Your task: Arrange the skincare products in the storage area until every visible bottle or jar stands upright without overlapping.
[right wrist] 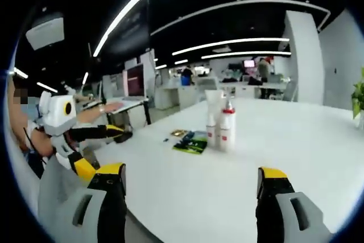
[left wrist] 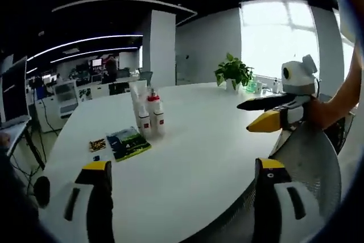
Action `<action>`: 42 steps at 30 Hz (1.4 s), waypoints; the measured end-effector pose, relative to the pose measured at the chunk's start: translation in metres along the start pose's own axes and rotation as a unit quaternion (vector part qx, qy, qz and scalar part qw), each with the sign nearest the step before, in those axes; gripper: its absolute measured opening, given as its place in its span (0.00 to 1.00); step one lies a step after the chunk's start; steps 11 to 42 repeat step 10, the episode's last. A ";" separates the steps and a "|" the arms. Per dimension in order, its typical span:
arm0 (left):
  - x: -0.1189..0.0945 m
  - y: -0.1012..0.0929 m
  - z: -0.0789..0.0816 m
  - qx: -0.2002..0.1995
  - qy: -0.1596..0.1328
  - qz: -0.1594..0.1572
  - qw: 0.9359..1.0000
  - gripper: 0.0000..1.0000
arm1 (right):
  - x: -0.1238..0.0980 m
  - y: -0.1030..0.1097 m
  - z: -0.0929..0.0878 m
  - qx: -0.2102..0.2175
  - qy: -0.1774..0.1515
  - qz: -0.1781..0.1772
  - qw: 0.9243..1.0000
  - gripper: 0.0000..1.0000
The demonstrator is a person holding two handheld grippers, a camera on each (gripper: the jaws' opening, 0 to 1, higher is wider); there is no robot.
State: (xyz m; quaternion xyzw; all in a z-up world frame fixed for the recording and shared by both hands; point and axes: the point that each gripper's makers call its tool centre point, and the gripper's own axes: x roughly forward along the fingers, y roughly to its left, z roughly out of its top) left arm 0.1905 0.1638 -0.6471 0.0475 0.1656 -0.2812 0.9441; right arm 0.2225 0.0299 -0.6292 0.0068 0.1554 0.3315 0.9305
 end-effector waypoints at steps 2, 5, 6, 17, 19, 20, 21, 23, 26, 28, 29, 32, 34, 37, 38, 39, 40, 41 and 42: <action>0.000 -0.001 -0.001 0.004 0.003 -0.001 1.000 0.98 | 0.000 0.000 0.000 0.000 0.001 -0.001 1.000 0.99; -0.001 0.001 0.001 0.002 -0.002 0.000 1.000 0.96 | 0.000 0.000 -0.001 0.000 0.003 -0.002 1.000 0.99; -0.001 0.001 0.001 0.001 -0.002 0.001 1.000 0.96 | 0.000 0.000 -0.001 -0.001 0.004 -0.003 1.000 0.99; 0.000 0.001 0.001 0.010 -0.004 0.001 1.000 0.93 | 0.001 -0.001 -0.005 -0.001 0.011 -0.003 1.000 0.99; 0.000 0.001 0.001 0.010 -0.004 0.001 1.000 0.93 | 0.001 -0.001 -0.005 -0.001 0.011 -0.003 1.000 0.99; 0.000 0.001 0.001 0.010 -0.004 0.001 1.000 0.93 | 0.001 -0.001 -0.005 -0.001 0.011 -0.003 1.000 0.99; 0.000 0.001 0.001 0.010 -0.004 0.001 1.000 0.93 | 0.001 -0.001 -0.005 -0.001 0.011 -0.003 1.000 0.99; 0.000 0.001 0.001 0.010 -0.004 0.001 1.000 0.93 | 0.001 -0.001 -0.005 -0.001 0.011 -0.003 1.000 0.99; 0.000 0.001 0.001 0.010 -0.004 0.001 1.000 0.93 | 0.001 -0.001 -0.005 -0.001 0.011 -0.003 1.000 0.99; 0.000 0.001 0.001 0.010 -0.004 0.001 1.000 0.93 | 0.001 -0.001 -0.005 -0.001 0.011 -0.003 1.000 0.99; 0.000 0.001 0.001 0.010 -0.004 0.001 1.000 0.93 | 0.001 -0.001 -0.005 -0.001 0.011 -0.003 1.000 0.99; 0.000 0.001 0.001 0.010 -0.004 0.001 1.000 0.93 | 0.001 -0.001 -0.005 -0.001 0.011 -0.003 1.000 0.99; 0.000 0.001 0.001 0.010 -0.004 0.001 1.000 0.93 | 0.001 -0.001 -0.005 -0.001 0.011 -0.003 1.000 0.99; 0.000 0.001 0.001 0.010 -0.004 0.001 1.000 0.93 | 0.001 -0.001 -0.005 -0.001 0.011 -0.003 1.000 0.99; 0.000 0.001 0.001 0.010 -0.004 0.001 1.000 0.93 | 0.001 -0.001 -0.005 -0.001 0.011 -0.003 1.000 0.99; 0.000 0.001 0.001 0.010 -0.004 0.001 1.000 0.93 | 0.001 -0.001 -0.005 -0.001 0.011 -0.003 1.000 0.99; 0.000 0.001 0.001 0.010 -0.004 0.001 1.000 0.93 | 0.001 -0.001 -0.005 -0.001 0.011 -0.003 1.000 0.99; 0.000 0.001 0.001 0.010 -0.004 0.001 1.000 0.93 | 0.001 -0.001 -0.005 -0.001 0.011 -0.003 1.000 0.99; 0.000 0.001 0.001 0.010 -0.004 0.001 1.000 0.93 | 0.001 -0.001 -0.005 -0.001 0.011 -0.003 1.000 0.99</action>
